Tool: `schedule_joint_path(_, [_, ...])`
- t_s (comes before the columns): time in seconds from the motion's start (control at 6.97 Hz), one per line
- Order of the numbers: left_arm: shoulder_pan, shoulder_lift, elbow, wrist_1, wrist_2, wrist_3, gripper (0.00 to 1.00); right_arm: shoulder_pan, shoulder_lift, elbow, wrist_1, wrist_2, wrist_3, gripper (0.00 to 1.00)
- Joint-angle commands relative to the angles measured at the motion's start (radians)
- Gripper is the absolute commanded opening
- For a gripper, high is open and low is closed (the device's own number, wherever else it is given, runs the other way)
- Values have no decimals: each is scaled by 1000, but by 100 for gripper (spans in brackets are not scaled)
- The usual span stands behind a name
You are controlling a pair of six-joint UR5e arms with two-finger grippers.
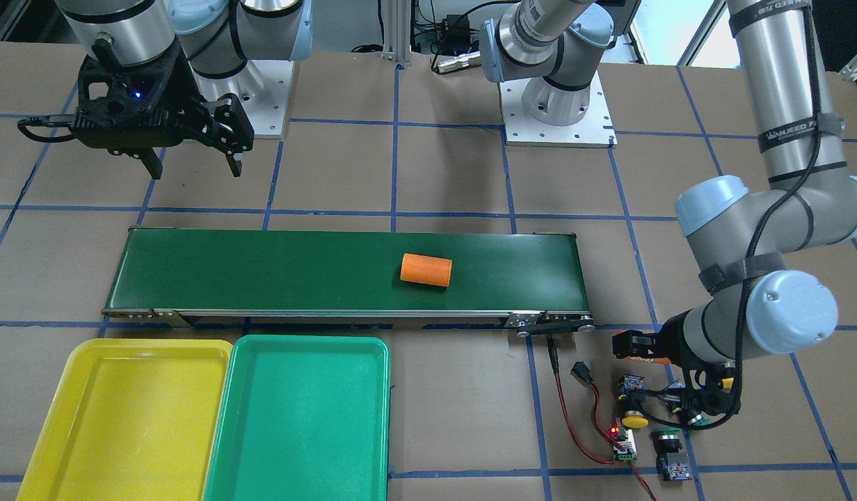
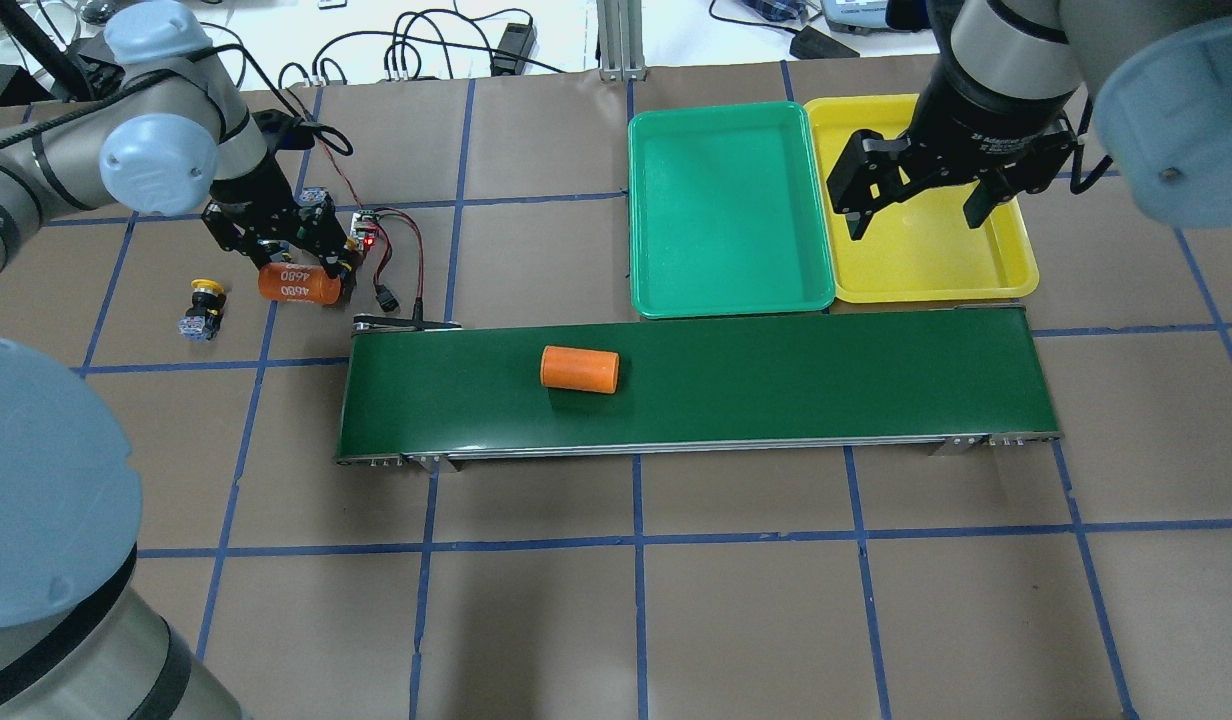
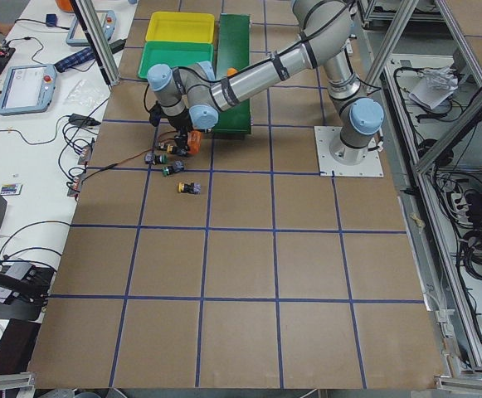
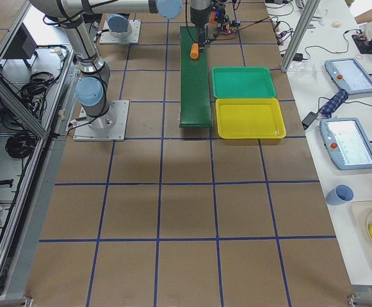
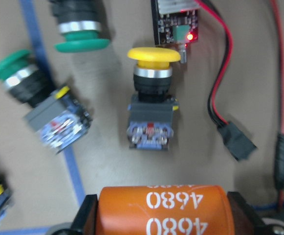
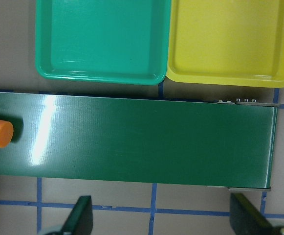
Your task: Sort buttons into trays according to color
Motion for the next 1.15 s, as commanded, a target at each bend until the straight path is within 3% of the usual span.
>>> schedule_joint_path(0.0, [-19,119,-13,-103,-9,-30,0,1,0,0,0,0,0,100])
schedule_joint_path(0.43, [-108,254,-243,-81,-13,-117,0,-1,0,0,0,0,0,100])
schedule_joint_path(1.0, [-162,233,-283,-59,-15,-179,0,1,0,0,0,0,0,100])
